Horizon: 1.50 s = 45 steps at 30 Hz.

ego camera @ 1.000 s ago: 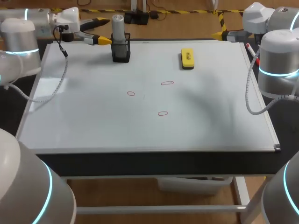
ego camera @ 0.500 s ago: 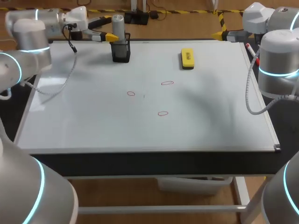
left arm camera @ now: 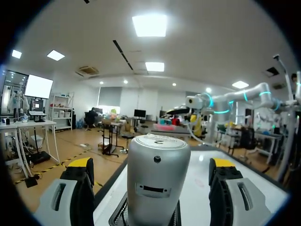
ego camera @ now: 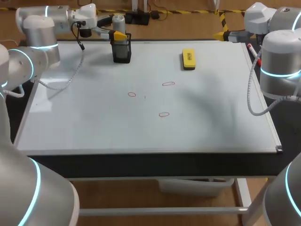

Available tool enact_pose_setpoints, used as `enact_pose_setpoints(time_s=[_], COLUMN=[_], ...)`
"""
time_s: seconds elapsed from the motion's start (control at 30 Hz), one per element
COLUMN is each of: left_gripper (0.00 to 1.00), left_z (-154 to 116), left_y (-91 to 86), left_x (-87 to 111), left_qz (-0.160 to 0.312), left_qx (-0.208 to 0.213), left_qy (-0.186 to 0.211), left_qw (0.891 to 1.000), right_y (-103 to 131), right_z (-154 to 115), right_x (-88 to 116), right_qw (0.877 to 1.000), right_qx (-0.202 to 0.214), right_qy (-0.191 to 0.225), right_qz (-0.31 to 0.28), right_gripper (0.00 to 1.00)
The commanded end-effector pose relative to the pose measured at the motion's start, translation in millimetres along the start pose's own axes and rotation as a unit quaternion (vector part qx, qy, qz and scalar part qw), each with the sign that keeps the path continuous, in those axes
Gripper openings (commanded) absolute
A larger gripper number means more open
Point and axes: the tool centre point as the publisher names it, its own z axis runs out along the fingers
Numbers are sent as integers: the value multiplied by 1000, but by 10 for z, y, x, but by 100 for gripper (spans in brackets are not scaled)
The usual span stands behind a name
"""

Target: Pick up the inspection probe, press it on each red-marked spot on the whiteboard one by one, put down the probe, pick up the eraser, and wipe off all the red marks.

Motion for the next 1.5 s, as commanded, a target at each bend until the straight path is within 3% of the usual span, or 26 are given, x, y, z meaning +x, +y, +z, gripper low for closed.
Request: enact_pose_setpoints(time_s=[0.03, 0.7, 0.73, 0.8, 0.87, 1.13, 1.5], left_gripper=[100, 100, 93, 43, 0, 0, 0], left_z=[45, 23, 21, 13, 5, -40, -50], left_y=[39, 143, 148, 155, 158, 131, -93], left_x=[-97, -175, -182, -185, -178, -145, -61], left_qz=[-2, -12, -14, -16, -16, -8, 12], left_qx=[3, -1, 0, 2, 2, 2, 6], left_qy=[112, 105, 106, 106, 106, 114, 120], left_qw=[994, 994, 994, 994, 994, 993, 993], right_y=[-1, -1, -1, -1, -1, -1, -1], right_z=[1, 1, 1, 1, 1, 1, 1], right_x=[-4, -4, -4, -4, -4, -4, -4], right_qw=[1000, 1000, 1000, 1000, 1000, 1000, 1000], right_qx=[0, 0, 0, 0, 0, 0, 0], right_qy=[1, 1, 1, 1, 1, 1, 1], right_qz=[0, 0, 0, 0, 0, 0, 0], right_gripper=[100, 100, 100, 100, 100, 100, 100])
